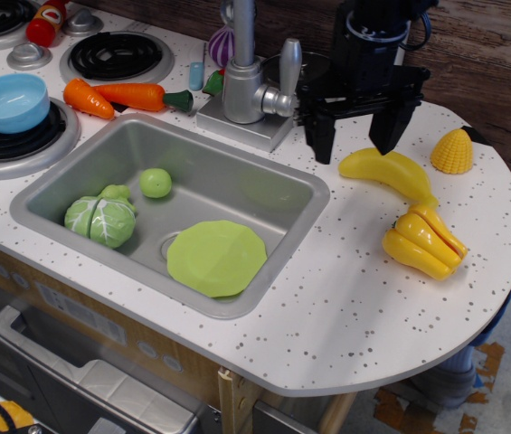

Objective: Put banana on plate

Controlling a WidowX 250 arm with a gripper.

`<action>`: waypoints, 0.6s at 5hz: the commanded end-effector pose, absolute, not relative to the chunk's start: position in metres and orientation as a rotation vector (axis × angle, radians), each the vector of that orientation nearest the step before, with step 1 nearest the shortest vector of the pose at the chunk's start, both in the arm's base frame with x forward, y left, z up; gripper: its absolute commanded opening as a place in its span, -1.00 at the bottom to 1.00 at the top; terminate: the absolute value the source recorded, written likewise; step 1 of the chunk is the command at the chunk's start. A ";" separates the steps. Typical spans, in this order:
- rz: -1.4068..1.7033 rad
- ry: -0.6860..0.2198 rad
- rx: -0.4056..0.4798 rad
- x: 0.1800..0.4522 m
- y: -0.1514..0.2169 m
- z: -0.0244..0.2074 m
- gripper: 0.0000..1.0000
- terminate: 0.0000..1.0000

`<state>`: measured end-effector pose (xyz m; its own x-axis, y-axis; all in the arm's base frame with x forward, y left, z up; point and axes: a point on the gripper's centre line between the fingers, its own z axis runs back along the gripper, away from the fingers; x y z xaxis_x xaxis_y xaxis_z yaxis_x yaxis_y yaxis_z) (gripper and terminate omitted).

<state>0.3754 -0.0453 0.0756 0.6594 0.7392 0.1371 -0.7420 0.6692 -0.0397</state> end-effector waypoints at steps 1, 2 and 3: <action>0.895 -0.238 -0.060 0.411 -0.062 0.078 1.00 -1.00; 0.907 -0.240 -0.080 0.425 -0.068 0.066 1.00 -1.00; 0.894 -0.225 -0.135 0.433 -0.073 0.055 1.00 -1.00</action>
<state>0.4256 -0.0734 0.0288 0.5989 0.7924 0.1159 -0.7700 0.6096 -0.1884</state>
